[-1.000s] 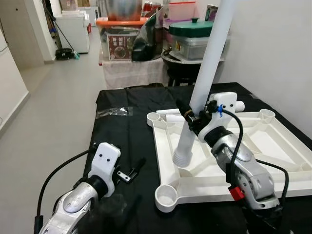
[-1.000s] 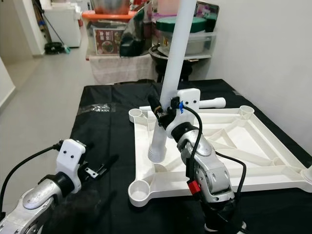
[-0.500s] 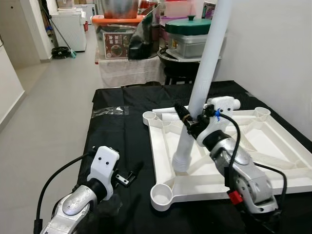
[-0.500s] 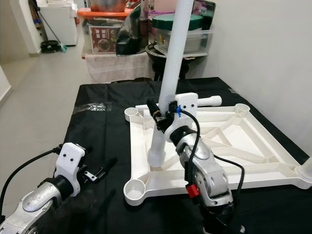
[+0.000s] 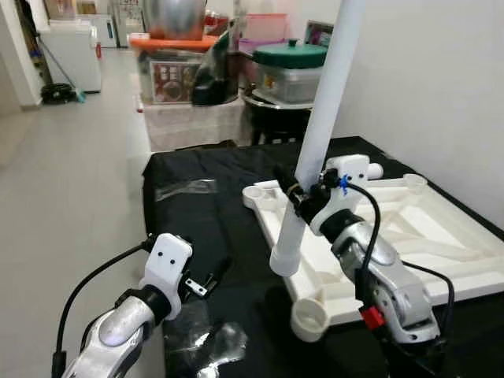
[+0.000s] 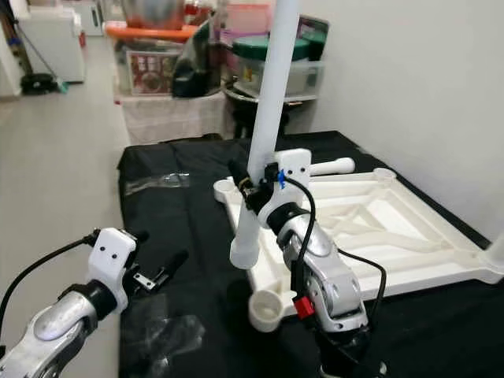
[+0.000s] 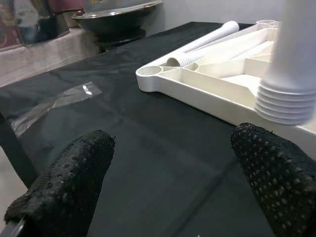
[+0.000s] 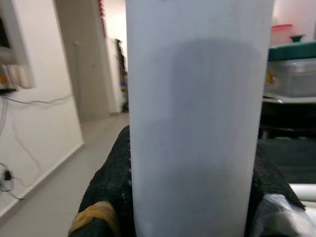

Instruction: Building children table

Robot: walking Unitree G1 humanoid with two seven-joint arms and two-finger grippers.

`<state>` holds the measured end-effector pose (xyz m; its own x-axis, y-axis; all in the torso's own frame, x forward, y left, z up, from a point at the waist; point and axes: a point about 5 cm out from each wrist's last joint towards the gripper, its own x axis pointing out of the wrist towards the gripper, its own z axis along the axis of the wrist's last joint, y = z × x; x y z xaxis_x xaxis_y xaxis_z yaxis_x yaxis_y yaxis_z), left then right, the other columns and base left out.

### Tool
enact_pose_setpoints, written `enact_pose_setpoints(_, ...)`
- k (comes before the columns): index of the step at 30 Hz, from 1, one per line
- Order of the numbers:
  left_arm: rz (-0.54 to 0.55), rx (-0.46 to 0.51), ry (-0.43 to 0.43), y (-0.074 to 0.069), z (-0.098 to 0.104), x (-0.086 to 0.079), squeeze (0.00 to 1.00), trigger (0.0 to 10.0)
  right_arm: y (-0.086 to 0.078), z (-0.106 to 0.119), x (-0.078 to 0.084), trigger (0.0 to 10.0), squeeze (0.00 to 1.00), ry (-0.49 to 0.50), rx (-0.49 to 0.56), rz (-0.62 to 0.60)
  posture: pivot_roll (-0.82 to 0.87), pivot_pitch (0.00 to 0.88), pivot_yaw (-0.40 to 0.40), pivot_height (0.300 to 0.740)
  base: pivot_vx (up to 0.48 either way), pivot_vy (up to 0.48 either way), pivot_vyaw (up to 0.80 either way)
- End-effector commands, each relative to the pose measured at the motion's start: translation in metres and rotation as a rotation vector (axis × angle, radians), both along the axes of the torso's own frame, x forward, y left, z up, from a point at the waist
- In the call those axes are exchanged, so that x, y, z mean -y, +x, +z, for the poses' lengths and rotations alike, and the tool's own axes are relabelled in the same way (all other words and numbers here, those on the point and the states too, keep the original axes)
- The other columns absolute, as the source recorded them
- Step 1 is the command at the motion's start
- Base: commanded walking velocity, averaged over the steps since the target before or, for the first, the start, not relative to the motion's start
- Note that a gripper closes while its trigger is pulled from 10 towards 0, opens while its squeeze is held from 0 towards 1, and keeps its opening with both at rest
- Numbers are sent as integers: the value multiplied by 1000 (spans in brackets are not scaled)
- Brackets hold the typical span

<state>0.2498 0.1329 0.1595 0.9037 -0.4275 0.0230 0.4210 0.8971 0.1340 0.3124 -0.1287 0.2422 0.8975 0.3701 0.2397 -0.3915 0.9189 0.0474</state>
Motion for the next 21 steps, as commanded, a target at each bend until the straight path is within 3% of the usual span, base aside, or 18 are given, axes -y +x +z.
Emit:
enact_pose_setpoints(1,3,-5,3,0,-1,-1,0,10000,1,1,0,10000,0,4,4,-2,73,0,-38,740,0,0,0)
enact_pose_setpoints(7,-9,-6,1,-1,-2,2,0,10000,2,0,2,10000,0,10,2,-16,70,0,-39,740,-203,0,0)
enact_pose_setpoints(21,30,27,33,5,-1,0,0,10000,3,1,3,10000,0,12,8,-43,64,0,-38,740,0,0,0)
